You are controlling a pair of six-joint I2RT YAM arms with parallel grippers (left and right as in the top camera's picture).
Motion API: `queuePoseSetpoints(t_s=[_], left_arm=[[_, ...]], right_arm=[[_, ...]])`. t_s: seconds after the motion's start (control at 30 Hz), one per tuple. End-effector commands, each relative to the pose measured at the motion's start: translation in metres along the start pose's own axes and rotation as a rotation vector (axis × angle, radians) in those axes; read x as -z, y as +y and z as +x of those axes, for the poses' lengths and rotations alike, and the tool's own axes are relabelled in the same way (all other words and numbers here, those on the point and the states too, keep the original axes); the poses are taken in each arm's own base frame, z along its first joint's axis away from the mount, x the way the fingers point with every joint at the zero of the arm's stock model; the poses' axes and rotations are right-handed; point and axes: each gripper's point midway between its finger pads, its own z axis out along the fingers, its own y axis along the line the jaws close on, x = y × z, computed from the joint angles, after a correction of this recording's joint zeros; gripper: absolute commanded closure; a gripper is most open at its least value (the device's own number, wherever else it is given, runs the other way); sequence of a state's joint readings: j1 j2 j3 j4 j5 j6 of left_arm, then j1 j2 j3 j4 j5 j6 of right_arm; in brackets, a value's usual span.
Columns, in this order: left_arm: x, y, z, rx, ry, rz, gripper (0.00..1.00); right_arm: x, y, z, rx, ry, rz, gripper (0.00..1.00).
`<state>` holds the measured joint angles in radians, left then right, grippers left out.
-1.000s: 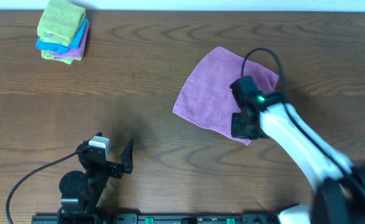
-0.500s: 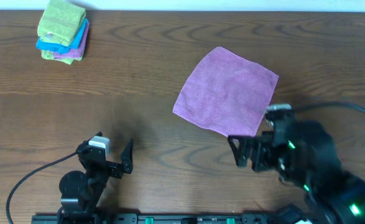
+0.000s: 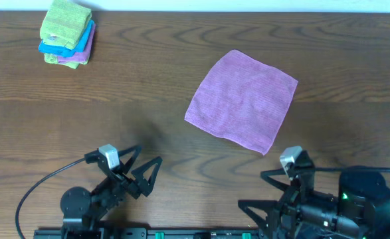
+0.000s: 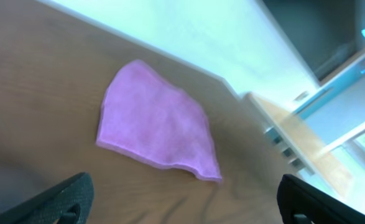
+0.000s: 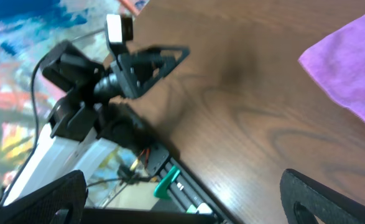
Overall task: Fold the cloth
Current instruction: 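Reach the left gripper to the cloth's left edge and grasp it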
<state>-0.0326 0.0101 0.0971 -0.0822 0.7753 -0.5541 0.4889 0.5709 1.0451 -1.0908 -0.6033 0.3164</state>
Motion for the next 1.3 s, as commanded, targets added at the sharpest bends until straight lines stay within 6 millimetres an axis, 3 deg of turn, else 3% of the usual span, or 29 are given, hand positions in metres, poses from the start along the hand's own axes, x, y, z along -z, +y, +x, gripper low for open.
queuePoseSetpoints(t_s=[0.0,0.2,0.47,0.7,0.97,1.13,1.17,1.2,1.27], left_arm=[[0.002,-0.02,-0.012,0.024,-0.033,0.09,0.06],[-0.003,-0.027,-0.015,0.014,-0.025,0.125,0.09],[-0.026,-0.016,-0.019,-0.02,0.085,0.075,0.12],[-0.069,-0.012,-0.029,-0.104,0.265,0.028,0.1],[-0.134,0.02,0.011,-0.312,0.581,-0.254,0.07],[-0.164,0.055,0.017,-0.437,0.637,-0.504,0.22],[-0.169,0.064,0.015,-0.452,0.629,-0.557,0.31],[-0.172,0.071,0.013,-0.462,0.622,-0.591,0.46],[-0.181,0.08,0.014,-0.473,0.604,-0.611,0.84]], right_arm=[[0.002,0.009,0.006,0.059,0.024,-0.048,0.01],[0.011,-0.031,-0.02,0.054,-0.102,0.219,0.04],[0.04,-0.06,-0.042,-0.025,-0.236,0.454,0.04],[0.078,-0.076,-0.045,-0.092,-0.306,0.64,0.03],[0.09,-0.085,-0.019,-0.146,-0.227,0.715,0.02],[0.09,-0.085,-0.016,-0.148,-0.215,0.719,0.08],[0.09,-0.086,-0.015,-0.149,-0.212,0.721,0.13],[0.09,-0.086,-0.015,-0.15,-0.21,0.721,0.17],[0.09,-0.086,-0.014,-0.151,-0.205,0.723,0.28]])
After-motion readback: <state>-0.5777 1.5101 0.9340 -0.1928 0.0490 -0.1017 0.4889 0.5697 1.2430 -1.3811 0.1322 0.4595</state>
